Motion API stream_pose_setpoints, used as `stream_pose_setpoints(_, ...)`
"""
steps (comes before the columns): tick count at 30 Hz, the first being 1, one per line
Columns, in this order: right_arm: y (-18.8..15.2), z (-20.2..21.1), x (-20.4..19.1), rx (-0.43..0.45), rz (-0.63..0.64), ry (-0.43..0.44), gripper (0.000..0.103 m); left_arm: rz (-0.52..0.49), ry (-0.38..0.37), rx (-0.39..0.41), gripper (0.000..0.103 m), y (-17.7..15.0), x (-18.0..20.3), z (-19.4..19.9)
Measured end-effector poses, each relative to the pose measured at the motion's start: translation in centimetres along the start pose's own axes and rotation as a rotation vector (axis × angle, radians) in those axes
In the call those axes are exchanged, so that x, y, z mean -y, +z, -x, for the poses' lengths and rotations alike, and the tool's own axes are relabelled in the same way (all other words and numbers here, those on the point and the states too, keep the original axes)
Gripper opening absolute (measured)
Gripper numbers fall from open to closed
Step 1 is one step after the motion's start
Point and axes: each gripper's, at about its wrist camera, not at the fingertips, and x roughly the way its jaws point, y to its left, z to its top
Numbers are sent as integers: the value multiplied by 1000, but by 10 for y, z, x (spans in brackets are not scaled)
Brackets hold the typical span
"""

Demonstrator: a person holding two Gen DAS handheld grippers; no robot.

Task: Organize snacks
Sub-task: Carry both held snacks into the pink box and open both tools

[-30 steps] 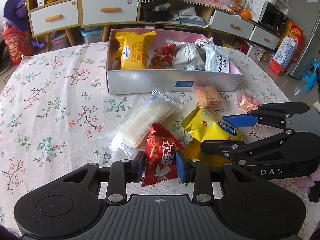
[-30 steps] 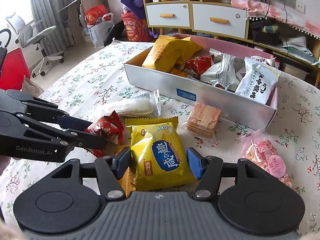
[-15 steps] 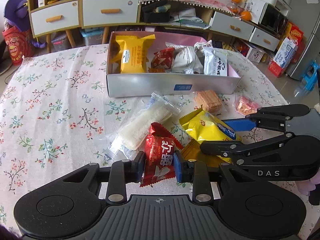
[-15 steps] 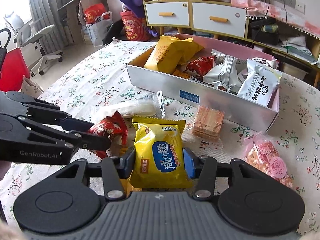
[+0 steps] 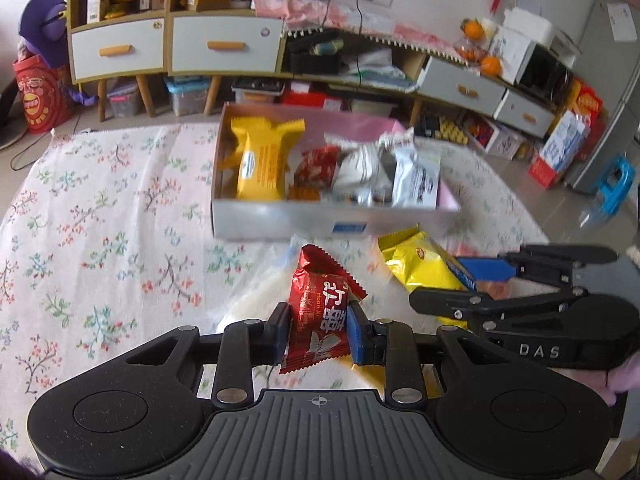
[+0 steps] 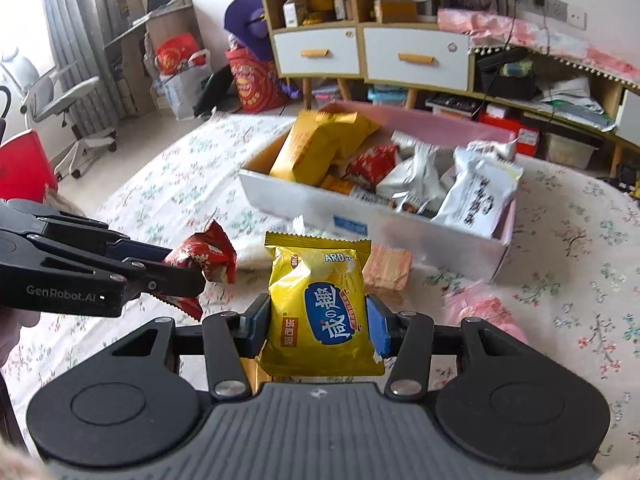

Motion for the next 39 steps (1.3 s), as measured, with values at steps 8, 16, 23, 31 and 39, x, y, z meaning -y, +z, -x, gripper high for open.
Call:
stream_pose_setpoints(8, 21, 4, 12, 67, -78, -68, 46, 63, 10, 60, 27, 26, 7, -7)
stream_pose_setpoints(16, 43, -2, 37, 119, -185, -86, 46, 86, 1, 93, 27, 58, 4, -36)
stream_pose_setpoints(23, 70, -24, 58, 123, -177, -131, 46, 87, 3, 83, 27, 82, -6, -70)
stream_pose_setpoints(31, 95, -56, 73, 100, -147, -162, 46, 115, -43, 136, 27, 112, -15, -99)
stream_pose_setpoints(39, 106, -75, 88, 76, -170, -186, 46, 108, -62, 181, 27, 119, -15, -126)
